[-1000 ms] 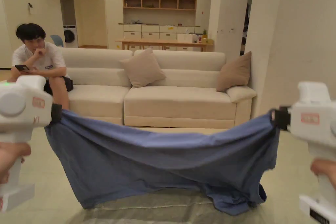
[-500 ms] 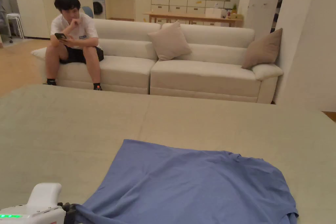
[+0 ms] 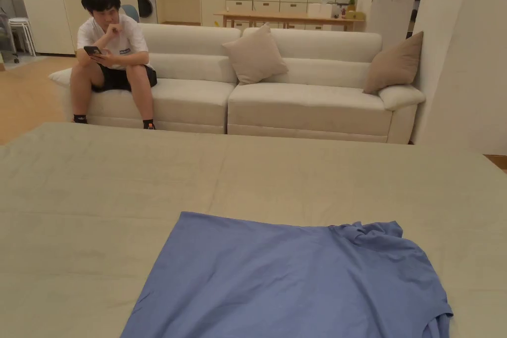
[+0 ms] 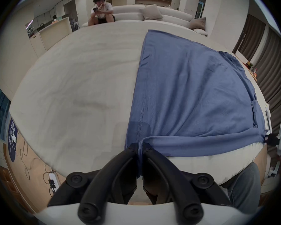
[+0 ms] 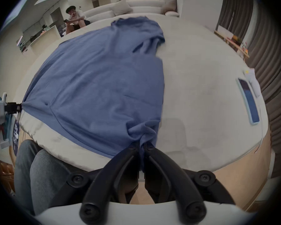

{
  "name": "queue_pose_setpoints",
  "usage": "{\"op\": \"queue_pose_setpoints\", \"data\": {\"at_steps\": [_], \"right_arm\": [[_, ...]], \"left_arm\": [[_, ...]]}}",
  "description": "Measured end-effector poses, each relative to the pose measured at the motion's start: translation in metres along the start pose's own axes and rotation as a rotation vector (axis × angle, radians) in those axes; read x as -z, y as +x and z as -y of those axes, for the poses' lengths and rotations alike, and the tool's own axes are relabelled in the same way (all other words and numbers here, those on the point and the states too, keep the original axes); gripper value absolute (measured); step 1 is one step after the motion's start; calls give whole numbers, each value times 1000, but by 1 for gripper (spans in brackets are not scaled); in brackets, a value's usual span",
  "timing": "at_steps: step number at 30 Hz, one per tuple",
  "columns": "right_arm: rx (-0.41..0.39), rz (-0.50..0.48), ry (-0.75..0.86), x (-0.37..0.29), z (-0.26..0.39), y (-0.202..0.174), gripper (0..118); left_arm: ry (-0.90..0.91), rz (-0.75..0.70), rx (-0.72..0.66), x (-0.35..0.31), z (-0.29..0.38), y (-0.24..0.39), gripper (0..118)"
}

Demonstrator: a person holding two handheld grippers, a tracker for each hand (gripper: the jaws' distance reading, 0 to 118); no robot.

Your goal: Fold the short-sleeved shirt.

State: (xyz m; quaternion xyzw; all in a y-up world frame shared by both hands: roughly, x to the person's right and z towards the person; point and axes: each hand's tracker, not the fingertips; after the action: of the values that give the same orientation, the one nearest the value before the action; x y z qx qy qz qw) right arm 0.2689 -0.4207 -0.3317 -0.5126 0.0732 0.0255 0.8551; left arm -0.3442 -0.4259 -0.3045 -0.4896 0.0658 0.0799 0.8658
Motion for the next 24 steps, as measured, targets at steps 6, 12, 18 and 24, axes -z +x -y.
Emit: {"op": "queue_pose_setpoints", "data": {"at_steps": [6,12,18,24], "right_arm": [[40,-59,18,-13,-8,7,31],[117,-62,412,-124,-32,17,115],[197,-115,556,-196,-54,4,111],[182,-70,611,-202,-50,0,0]], "left_arm": [[-25,12,-30,-10,-9,-4,12],[214,85,-245,-95,-20,-35,115],[363,191,-251,-168,-24,-46,52],[304,159,-203,-158,-14,-41,0]]}}
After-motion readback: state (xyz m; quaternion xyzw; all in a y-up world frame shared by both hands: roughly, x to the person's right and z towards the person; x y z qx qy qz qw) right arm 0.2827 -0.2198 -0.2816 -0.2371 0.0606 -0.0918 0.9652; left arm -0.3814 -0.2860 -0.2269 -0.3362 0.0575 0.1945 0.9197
